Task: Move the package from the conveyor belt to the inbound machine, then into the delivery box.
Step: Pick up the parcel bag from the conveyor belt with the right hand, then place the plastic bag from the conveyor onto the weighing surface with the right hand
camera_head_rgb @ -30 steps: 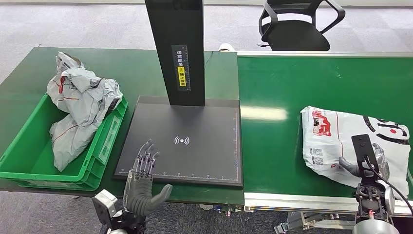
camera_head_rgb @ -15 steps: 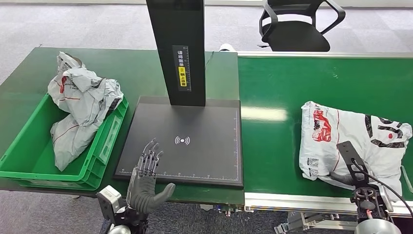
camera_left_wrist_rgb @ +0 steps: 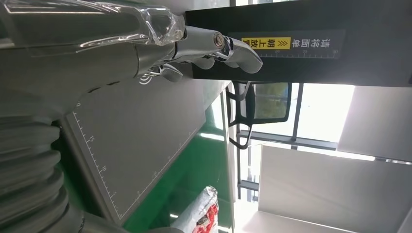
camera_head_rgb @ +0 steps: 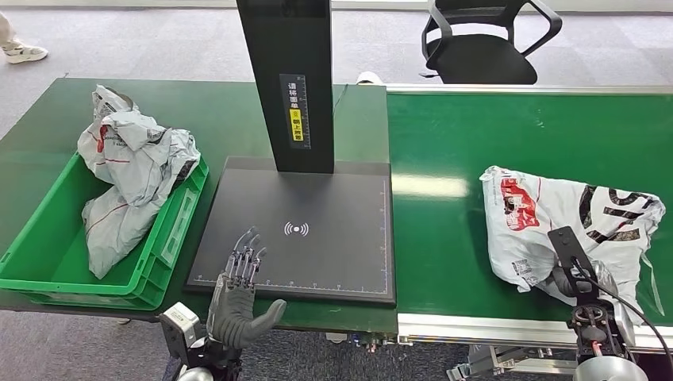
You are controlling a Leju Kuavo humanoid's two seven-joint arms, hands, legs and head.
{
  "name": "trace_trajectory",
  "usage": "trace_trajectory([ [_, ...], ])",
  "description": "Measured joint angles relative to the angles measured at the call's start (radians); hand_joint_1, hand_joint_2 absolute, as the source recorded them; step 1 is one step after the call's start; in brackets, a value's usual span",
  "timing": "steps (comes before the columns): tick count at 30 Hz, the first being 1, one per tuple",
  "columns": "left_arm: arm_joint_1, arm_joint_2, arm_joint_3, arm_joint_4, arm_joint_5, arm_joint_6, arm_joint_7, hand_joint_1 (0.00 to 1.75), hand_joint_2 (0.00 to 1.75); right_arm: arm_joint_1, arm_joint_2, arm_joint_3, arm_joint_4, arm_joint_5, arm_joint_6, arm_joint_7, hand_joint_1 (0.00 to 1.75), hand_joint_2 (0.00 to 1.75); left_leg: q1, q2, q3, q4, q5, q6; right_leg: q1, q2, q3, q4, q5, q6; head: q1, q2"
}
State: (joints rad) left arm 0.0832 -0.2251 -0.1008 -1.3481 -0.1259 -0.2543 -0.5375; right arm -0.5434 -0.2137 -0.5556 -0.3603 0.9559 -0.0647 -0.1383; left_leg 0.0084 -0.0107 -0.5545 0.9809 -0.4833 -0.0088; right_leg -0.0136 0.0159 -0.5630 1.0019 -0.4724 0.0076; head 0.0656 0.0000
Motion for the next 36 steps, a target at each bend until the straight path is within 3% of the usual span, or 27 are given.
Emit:
trace_trajectory([
  [4, 0.004, 0.000, 0.002, 0.000, -0.002, 0.004, -0.001, 0.00, 1.75, -0.001, 0.013, -0.022, -0.010, -0.066, -0.085, -0.115, 1.75, 1.75, 0.000, 0.000, -0.001, 0.000, 0.000, 0.000, 0.000, 0.000, 0.000, 0.000, 0.000, 0.000, 0.000, 0.000],
  [7, 0.012, 0.000, 0.003, -0.003, -0.009, 0.023, -0.004, 0.00, 1.75, -0.005, 0.032, -0.067, -0.046, -0.226, -0.170, -0.317, 1.75, 1.75, 0.000, -0.001, -0.001, 0.000, 0.000, 0.000, 0.000, 0.000, -0.001, 0.000, 0.000, 0.000, 0.000, 0.000],
  [10, 0.020, -0.002, 0.003, -0.007, -0.014, 0.048, -0.012, 0.00, 1.75, -0.001, 0.071, -0.115, -0.141, -0.472, -0.156, -0.506, 1.75, 1.75, 0.000, -0.001, -0.001, 0.000, 0.000, 0.000, 0.000, -0.001, -0.001, 0.000, 0.000, 0.000, 0.000, 0.000],
  [12, 0.021, -0.003, 0.003, -0.007, -0.016, 0.058, -0.017, 0.00, 1.75, 0.014, 0.107, -0.119, -0.240, -0.605, -0.126, -0.543, 1.75, 1.75, 0.000, 0.000, -0.001, 0.000, 0.000, 0.000, 0.000, -0.001, -0.001, 0.000, 0.000, 0.000, 0.000, 0.000],
  [18, 0.021, -0.003, 0.003, -0.007, -0.019, 0.068, -0.020, 0.00, 1.75, 0.076, 0.186, -0.071, -0.480, -0.768, -0.074, -0.557, 1.75, 1.75, 0.000, 0.000, -0.001, 0.000, 0.000, 0.000, 0.000, 0.000, -0.001, 0.000, 0.000, 0.000, 0.000, 0.000],
  [22, 0.019, -0.003, 0.007, -0.006, -0.019, 0.068, -0.022, 0.00, 1.75, 0.147, 0.254, 0.077, -0.673, -0.823, -0.014, -0.560, 1.75, 1.75, 0.001, 0.003, 0.000, -0.001, 0.000, 0.000, 0.001, 0.002, -0.001, 0.000, 0.000, 0.000, 0.000, 0.000],
  [26, 0.012, -0.003, 0.014, -0.001, -0.023, 0.060, -0.028, 0.00, 1.75, 0.199, 0.315, 0.291, -0.764, -0.787, 0.102, -0.532, 1.75, 1.75, 0.002, 0.004, 0.000, -0.001, 0.000, 0.000, 0.002, 0.002, -0.001, 0.000, 0.000, -0.001, 0.000, 0.000],
  [30, -0.005, -0.003, 0.016, 0.015, -0.028, 0.049, -0.038, 0.00, 1.75, 0.219, 0.363, 0.515, -0.738, -0.726, 0.162, -0.526, 1.75, 1.75, 0.002, 0.003, 0.000, -0.001, 0.001, -0.001, 0.002, 0.001, -0.001, 0.001, 0.000, -0.001, 0.000, 0.000],
  [36, -0.021, -0.002, 0.015, 0.037, -0.033, 0.038, -0.042, 0.00, 1.75, 0.207, 0.413, 0.766, -0.575, -0.701, 0.235, -0.503, 1.75, 1.75, 0.002, 0.002, -0.002, -0.001, 0.001, -0.001, 0.003, 0.001, -0.002, 0.001, -0.001, -0.001, 0.000, 0.000],
])
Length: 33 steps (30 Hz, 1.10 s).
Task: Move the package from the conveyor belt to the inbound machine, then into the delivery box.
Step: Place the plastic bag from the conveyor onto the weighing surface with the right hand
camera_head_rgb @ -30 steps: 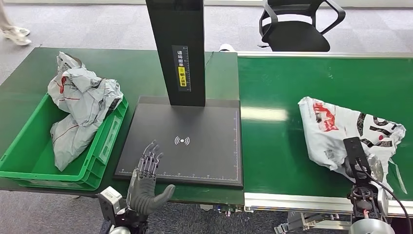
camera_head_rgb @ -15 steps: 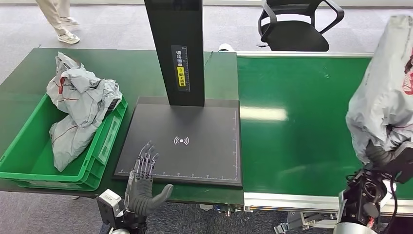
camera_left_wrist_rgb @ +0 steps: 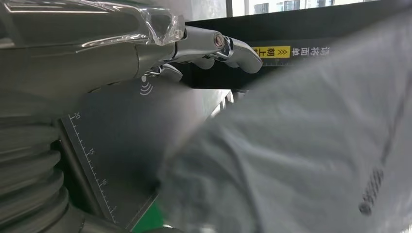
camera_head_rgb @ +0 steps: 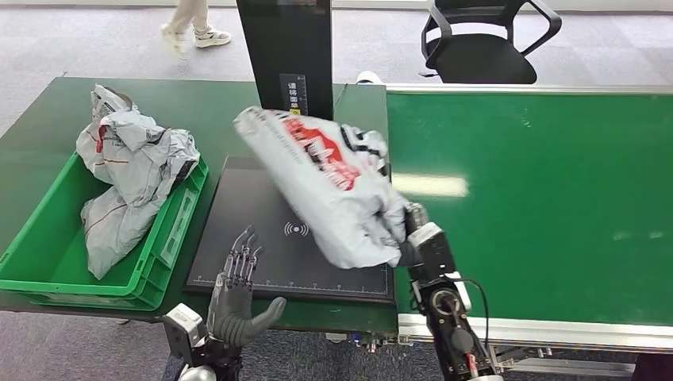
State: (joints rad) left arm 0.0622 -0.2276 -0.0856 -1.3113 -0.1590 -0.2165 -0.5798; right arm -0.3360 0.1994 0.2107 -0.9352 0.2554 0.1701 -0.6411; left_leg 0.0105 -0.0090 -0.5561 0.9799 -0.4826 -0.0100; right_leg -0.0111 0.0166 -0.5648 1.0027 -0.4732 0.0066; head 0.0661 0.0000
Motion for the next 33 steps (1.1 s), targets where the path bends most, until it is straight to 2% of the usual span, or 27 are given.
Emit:
trace_trajectory([
  [5, -0.001, 0.002, 0.000, 0.005, 0.012, 0.011, 0.004, 0.00, 1.75, -0.047, 0.029, 0.140, 0.152, 0.000, 0.011, 0.023, 1.75, 1.75, 0.000, -0.001, -0.001, 0.000, 0.000, 0.000, 0.000, -0.001, -0.001, 0.000, 0.000, 0.000, 0.000, 0.000],
  [9, 0.010, 0.003, 0.000, 0.004, 0.021, 0.018, 0.006, 0.00, 1.75, -0.081, 0.037, 0.206, 0.224, 0.028, -0.057, 0.058, 1.75, 1.75, 0.000, -0.001, -0.001, 0.000, 0.000, 0.000, 0.000, -0.001, -0.001, 0.000, 0.000, 0.000, 0.000, 0.000],
  [10, 0.014, 0.003, 0.000, 0.004, 0.023, 0.019, 0.006, 0.00, 1.75, -0.088, 0.038, 0.218, 0.237, 0.033, -0.074, 0.065, 1.45, 1.75, 0.000, -0.001, -0.001, 0.000, 0.000, 0.000, 0.000, -0.001, -0.001, 0.000, 0.000, 0.000, 0.000, 0.000],
  [13, 0.022, 0.003, 0.000, 0.002, 0.025, 0.020, 0.007, 0.00, 1.75, -0.104, 0.038, 0.245, 0.267, 0.044, -0.109, 0.075, 0.18, 1.75, 0.000, -0.001, -0.001, 0.000, 0.000, 0.000, 0.000, -0.001, -0.001, 0.000, 0.000, 0.000, 0.000, 0.000],
  [14, 0.024, 0.003, 0.000, 0.000, 0.026, 0.021, 0.009, 0.00, 1.75, -0.108, 0.037, 0.252, 0.274, 0.052, -0.136, 0.079, 0.04, 1.75, 0.000, -0.001, -0.001, 0.000, 0.000, 0.000, 0.000, -0.001, -0.001, 0.000, 0.000, 0.000, 0.000, 0.000],
  [18, 0.035, 0.003, 0.000, -0.023, 0.029, 0.036, 0.022, 0.00, 1.75, -0.119, 0.036, 0.267, 0.291, 0.080, -0.303, 0.099, 0.00, 1.75, 0.000, -0.001, -0.001, 0.000, 0.000, 0.000, 0.000, -0.001, -0.001, 0.000, 0.000, 0.000, 0.000, 0.000],
  [21, 0.048, 0.002, 0.006, -0.052, 0.024, 0.100, 0.019, 0.00, 1.75, -0.122, 0.032, 0.268, 0.294, 0.077, -0.356, 0.105, 0.00, 1.75, 0.000, -0.001, -0.001, 0.000, 0.000, 0.000, 0.000, -0.001, -0.001, 0.000, 0.000, 0.000, 0.000, 0.000],
  [27, 0.082, -0.019, 0.098, -0.184, 0.012, 0.564, -0.046, 0.00, 1.75, -0.074, 0.012, 0.268, 0.256, 0.064, -0.414, 0.113, 0.00, 1.75, 0.000, -0.001, -0.001, 0.000, 0.000, 0.000, 0.000, -0.001, -0.002, 0.000, 0.000, 0.000, 0.000, 0.000],
  [33, 0.100, -0.029, 0.145, -0.312, 0.001, 0.847, -0.093, 0.00, 1.75, -0.033, 0.003, 0.268, 0.209, 0.054, -0.418, 0.113, 0.00, 1.75, 0.000, -0.001, -0.002, 0.000, 0.000, 0.000, 0.000, -0.001, -0.002, 0.000, 0.000, -0.001, 0.000, 0.000],
])
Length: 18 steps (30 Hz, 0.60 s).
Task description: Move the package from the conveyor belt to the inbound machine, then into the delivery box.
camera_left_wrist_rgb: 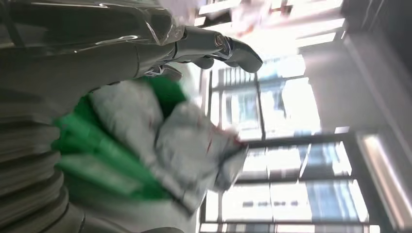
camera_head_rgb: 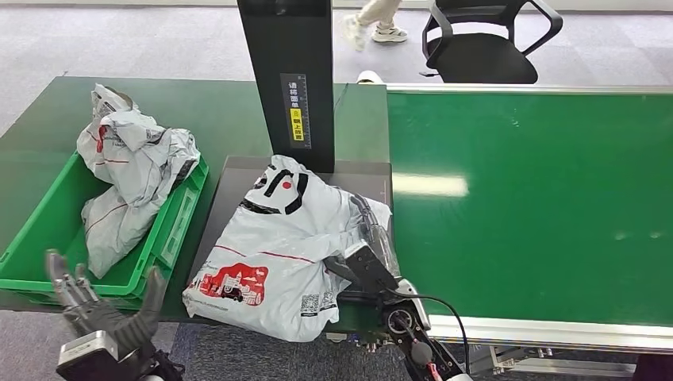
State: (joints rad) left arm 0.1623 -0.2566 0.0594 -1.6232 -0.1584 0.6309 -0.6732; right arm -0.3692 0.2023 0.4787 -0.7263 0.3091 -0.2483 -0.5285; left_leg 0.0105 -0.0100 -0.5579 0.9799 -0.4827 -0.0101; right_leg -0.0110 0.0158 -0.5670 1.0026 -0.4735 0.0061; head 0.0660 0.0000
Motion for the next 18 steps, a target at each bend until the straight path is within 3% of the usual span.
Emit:
trace_trajectory([
  [3, 0.005, -0.004, 0.017, -0.053, -0.046, 0.056, 0.000, 0.00, 1.75, 0.014, 0.003, 0.000, -0.017, -0.015, 0.002, -0.008, 0.00, 1.75, 0.000, 0.000, 0.000, 0.000, 0.000, 0.000, 0.000, 0.000, 0.000, 0.000, 0.000, 0.000, 0.000, 0.000],
  [11, 0.009, -0.007, 0.034, -0.095, -0.164, 0.052, 0.008, 0.00, 1.75, 0.083, 0.006, -0.007, -0.132, -0.113, 0.006, -0.074, 0.00, 1.75, 0.000, 0.000, 0.000, 0.000, 0.000, 0.000, 0.000, 0.000, -0.001, 0.000, 0.000, 0.000, 0.000, 0.000],
  [14, 0.006, 0.004, -0.019, -0.049, -0.276, 0.008, 0.065, 0.00, 1.75, 0.141, 0.002, -0.030, -0.247, -0.217, 0.049, -0.107, 0.00, 1.75, 0.000, -0.001, 0.000, 0.000, 0.000, 0.000, 0.000, -0.001, -0.001, 0.000, 0.000, 0.000, 0.000, 0.000],
  [18, -0.005, 0.026, -0.136, 0.026, -0.425, -0.058, 0.155, 0.00, 1.75, 0.219, -0.006, -0.085, -0.409, -0.385, 0.192, -0.132, 0.00, 1.75, -0.001, 0.000, -0.001, 0.000, 0.000, 0.000, -0.001, -0.001, -0.001, 0.000, 0.000, 0.000, 0.000, 0.000],
])
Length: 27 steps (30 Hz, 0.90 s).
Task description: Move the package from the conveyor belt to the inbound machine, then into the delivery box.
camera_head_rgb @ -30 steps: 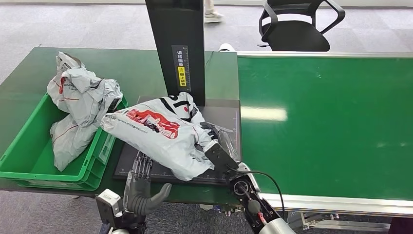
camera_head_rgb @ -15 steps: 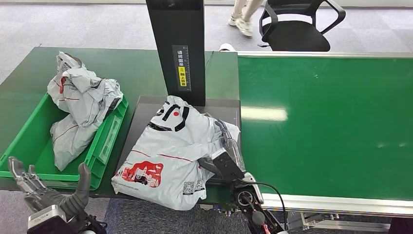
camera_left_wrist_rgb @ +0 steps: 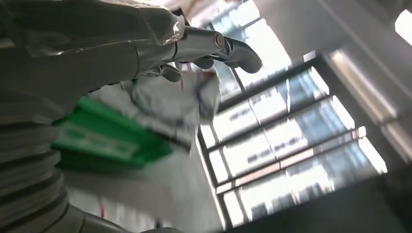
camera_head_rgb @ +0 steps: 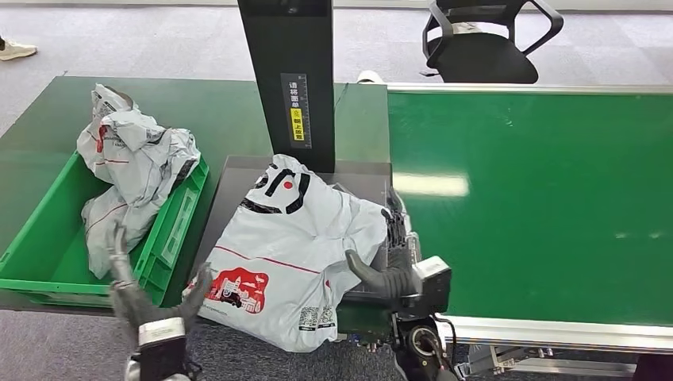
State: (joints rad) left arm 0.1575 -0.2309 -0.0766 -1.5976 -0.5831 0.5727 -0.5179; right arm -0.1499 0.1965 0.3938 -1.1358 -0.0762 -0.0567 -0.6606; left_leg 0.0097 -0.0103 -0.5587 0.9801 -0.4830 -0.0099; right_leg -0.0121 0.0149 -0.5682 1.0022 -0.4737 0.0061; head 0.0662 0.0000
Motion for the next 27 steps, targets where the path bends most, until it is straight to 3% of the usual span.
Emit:
trace_trajectory([
  [4, -0.009, 0.019, -0.079, 0.042, -0.038, -0.011, 0.025, 0.00, 1.75, 0.039, -0.003, -0.045, -0.088, -0.040, 0.051, -0.006, 0.00, 1.75, 0.000, 0.000, 0.000, 0.000, 0.000, 0.000, 0.000, 0.000, 0.000, 0.000, 0.000, 0.000, 0.000, 0.000],
  [11, -0.021, 0.047, -0.134, 0.073, -0.048, -0.031, 0.042, 0.00, 1.75, 0.068, -0.006, -0.079, -0.153, -0.054, 0.067, -0.008, 0.00, 1.75, 0.001, 0.000, 0.000, 0.000, 0.000, 0.000, 0.001, 0.000, 0.000, 0.000, 0.000, 0.000, 0.000, 0.000],
  [18, -0.056, 0.087, -0.229, 0.128, -0.214, -0.222, 0.191, 0.00, 1.75, 0.078, -0.001, -0.148, -0.185, -0.132, 0.175, -0.001, 0.00, 1.75, 0.000, 0.000, 0.000, 0.000, 0.000, 0.000, 0.000, 0.000, 0.000, 0.000, 0.000, 0.000, 0.000, 0.000],
  [22, -0.121, 0.114, -0.293, 0.231, -0.395, -0.300, 0.327, 0.00, 1.75, 0.080, 0.014, -0.192, -0.207, -0.152, 0.239, 0.006, 0.00, 1.75, 0.000, 0.000, 0.000, 0.000, 0.000, 0.000, 0.000, 0.000, 0.000, 0.000, 0.000, 0.000, -0.001, 0.000],
  [27, -0.287, 0.133, -0.287, 0.506, -0.442, -0.257, 0.380, 0.00, 1.75, 0.079, 0.039, -0.223, -0.223, -0.159, 0.283, 0.022, 0.00, 1.75, 0.000, 0.000, 0.001, 0.000, 0.001, -0.001, 0.001, 0.000, 0.001, 0.000, 0.001, 0.000, -0.001, 0.000],
])
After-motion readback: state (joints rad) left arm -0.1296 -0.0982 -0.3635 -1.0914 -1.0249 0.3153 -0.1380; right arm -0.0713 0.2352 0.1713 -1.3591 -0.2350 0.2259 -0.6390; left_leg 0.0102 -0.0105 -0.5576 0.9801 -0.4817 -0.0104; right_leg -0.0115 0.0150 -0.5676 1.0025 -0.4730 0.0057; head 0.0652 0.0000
